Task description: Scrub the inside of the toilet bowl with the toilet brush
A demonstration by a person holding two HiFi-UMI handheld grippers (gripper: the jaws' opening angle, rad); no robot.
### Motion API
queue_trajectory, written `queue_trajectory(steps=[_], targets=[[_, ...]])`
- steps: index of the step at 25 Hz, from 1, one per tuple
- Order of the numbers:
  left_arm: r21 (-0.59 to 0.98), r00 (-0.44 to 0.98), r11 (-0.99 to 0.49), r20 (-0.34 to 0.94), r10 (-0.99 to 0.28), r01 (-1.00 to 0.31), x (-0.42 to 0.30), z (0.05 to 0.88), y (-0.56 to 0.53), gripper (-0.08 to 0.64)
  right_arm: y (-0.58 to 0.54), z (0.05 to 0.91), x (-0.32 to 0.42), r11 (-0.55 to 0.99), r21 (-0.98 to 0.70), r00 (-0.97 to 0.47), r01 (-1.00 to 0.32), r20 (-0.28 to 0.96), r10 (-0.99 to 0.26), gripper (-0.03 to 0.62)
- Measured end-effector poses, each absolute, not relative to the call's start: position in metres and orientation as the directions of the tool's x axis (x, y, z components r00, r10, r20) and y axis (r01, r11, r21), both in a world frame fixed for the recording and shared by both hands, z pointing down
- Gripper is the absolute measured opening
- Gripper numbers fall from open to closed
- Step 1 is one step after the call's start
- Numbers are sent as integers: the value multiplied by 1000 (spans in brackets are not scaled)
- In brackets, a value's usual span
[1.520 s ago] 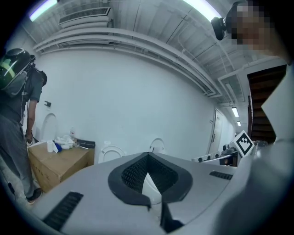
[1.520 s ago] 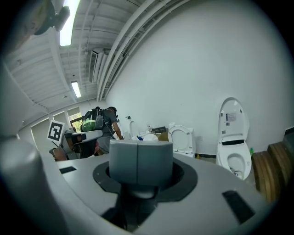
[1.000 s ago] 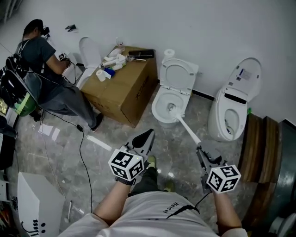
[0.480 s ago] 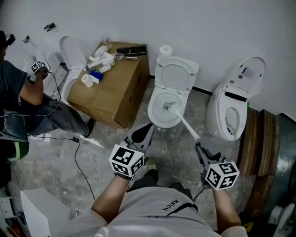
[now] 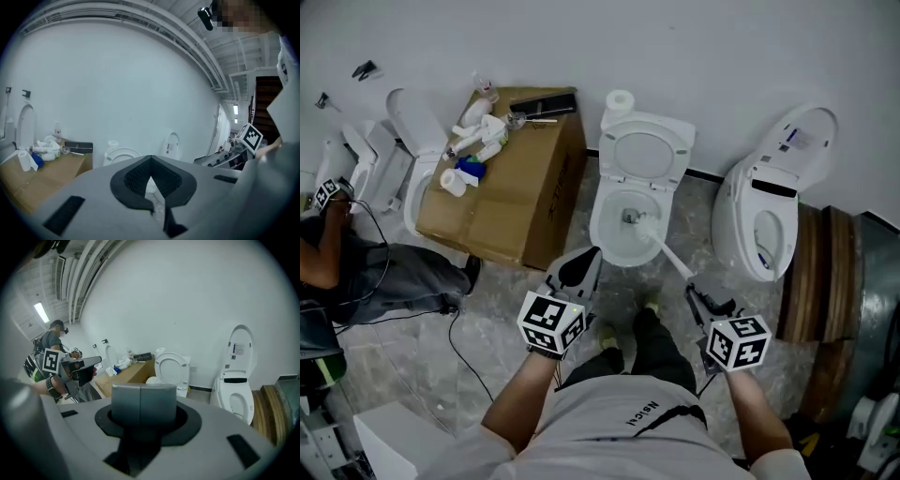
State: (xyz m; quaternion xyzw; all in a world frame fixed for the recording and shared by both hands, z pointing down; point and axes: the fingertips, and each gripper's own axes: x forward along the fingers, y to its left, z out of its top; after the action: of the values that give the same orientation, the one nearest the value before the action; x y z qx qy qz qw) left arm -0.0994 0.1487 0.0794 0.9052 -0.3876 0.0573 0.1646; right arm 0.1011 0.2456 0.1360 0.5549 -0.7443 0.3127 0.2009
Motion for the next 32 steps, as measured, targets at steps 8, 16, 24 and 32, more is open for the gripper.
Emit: queue_trajectory(steps=[8,16,24,32], targets=[[276,674,-615,275,-686,-739,-71,120,78,6,160,194,112,325,-162,-336,-932,724,-603,158],[281,577,-505,373,-726,-816,-41,162,6,6,80,248,129,533,-132,-416,-836,786,-458,158],[250,536,-476,453,-712,-843,-33,261,-31,6,24,361,125,496,-274,-491,-824,783,-383,158],[235,561,-520,493,-665,-822,-35,395,-51,6,-4,496,115,80,-597,-574,-798,714,-400,158]])
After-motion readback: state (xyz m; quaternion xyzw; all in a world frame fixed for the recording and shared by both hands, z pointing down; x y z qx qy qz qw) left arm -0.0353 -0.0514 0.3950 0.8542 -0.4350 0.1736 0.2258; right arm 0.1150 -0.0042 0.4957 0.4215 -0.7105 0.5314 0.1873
